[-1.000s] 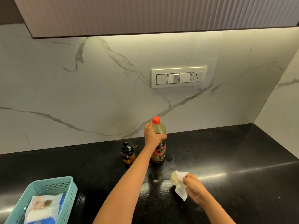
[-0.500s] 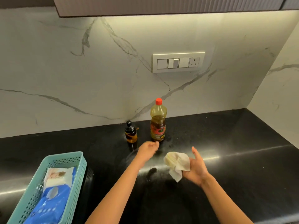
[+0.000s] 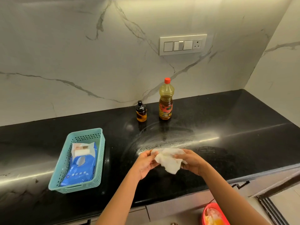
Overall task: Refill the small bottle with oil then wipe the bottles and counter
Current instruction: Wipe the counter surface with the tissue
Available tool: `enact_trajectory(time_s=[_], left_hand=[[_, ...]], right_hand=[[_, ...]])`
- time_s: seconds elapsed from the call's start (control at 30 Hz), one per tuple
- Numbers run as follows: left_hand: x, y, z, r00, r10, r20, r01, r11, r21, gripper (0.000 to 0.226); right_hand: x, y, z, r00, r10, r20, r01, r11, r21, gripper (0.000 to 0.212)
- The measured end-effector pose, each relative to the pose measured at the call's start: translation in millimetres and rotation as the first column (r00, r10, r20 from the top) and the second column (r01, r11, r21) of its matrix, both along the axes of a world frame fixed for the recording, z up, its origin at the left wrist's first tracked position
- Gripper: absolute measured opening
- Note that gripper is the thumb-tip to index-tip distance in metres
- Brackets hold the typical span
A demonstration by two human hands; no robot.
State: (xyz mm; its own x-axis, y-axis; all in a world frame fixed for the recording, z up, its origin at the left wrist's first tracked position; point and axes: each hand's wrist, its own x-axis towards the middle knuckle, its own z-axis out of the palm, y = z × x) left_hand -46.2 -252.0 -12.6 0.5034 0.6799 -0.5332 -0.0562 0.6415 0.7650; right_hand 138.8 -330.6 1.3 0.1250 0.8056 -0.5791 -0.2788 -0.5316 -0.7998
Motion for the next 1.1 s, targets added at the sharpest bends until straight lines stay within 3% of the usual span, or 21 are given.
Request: enact_trajectory(time_s=[0.1,0.2,0.27,0.37,0.47,0.5,0.57,0.63,0.67,0.7,0.77,0.8,0.83,0.97,1.03,1.1], left_hand=[[-16,2,3,1.0,0.018,-0.003,-0.018,0.999,0.047,0.017],[-24,0,-2,0.986,-0.012,-0.164,0.056,0.963,0.263,0.016],[-22,-4,-8,0.935,0.049,-0.353,0.135,0.867,0.479,0.023],[-13,-21,-14,0.866,0.113,-0.486,0.326,0.609,0.723,0.028],[-1,-46,-19,0.813,-0.124,-0.568,0.553,0.467,0.69,0.037],[2,-53,-23,0.786,-0.237,-0.572,0.608,0.471,0.639,0.041],[6,-61,-27,0.751,-0.394,-0.53,0.658,0.515,0.549,0.043],[5,-58,-29,0.781,-0.374,-0.499,0.617,0.586,0.526,0.041],[2,-55,-29,0.804,-0.338,-0.489,0.583,0.61,0.536,0.037],[-2,-50,-28,0.821,-0.293,-0.489,0.552,0.625,0.552,0.033],[-11,-40,-26,0.849,-0.191,-0.493,0.486,0.649,0.585,0.025],[-17,-35,-25,0.86,-0.139,-0.49,0.448,0.664,0.599,0.022],[-22,-31,-25,0.871,-0.092,-0.484,0.408,0.682,0.606,0.021],[-40,-23,-27,0.883,0.029,-0.469,0.298,0.737,0.607,0.021],[-51,-20,-28,0.882,0.074,-0.465,0.261,0.745,0.614,0.021],[-61,-17,-26,0.879,0.122,-0.461,0.224,0.747,0.626,0.02]], right_hand=[[-6,-6,2,0.998,-0.054,0.036,0.055,0.998,-0.031,0.033],[-8,-10,-1,0.987,-0.087,0.137,0.094,0.994,-0.048,0.032],[-12,-12,-8,0.971,-0.114,0.21,0.133,0.988,-0.077,0.032],[-22,-13,-18,0.977,-0.076,0.198,0.104,0.986,-0.133,0.029],[-31,-16,-20,0.998,-0.068,0.009,0.068,0.987,-0.144,0.03],[-32,-17,-20,0.999,-0.051,0.011,0.052,0.988,-0.144,0.033],[-30,-18,-27,0.987,-0.021,0.159,0.042,0.991,-0.128,0.028],[-22,-18,-37,0.918,-0.048,0.394,0.092,0.991,-0.094,0.027],[-15,-19,-41,0.84,-0.028,0.541,0.091,0.992,-0.09,0.032],[-6,-20,-43,0.723,0.019,0.691,0.072,0.992,-0.102,0.041],[9,-26,-51,0.374,0.124,0.919,0.061,0.986,-0.157,0.063],[10,-30,-56,0.217,0.149,0.965,0.054,0.985,-0.164,0.069],[6,-35,-61,0.136,0.161,0.977,0.023,0.986,-0.166,0.07],[-24,-48,-95,0.189,0.319,0.929,-0.217,0.936,-0.277,0.072],[-2,-43,-102,0.179,0.318,0.931,-0.113,0.947,-0.301,0.081],[31,-27,-98,0.223,0.281,0.933,0.083,0.949,-0.305,0.07]])
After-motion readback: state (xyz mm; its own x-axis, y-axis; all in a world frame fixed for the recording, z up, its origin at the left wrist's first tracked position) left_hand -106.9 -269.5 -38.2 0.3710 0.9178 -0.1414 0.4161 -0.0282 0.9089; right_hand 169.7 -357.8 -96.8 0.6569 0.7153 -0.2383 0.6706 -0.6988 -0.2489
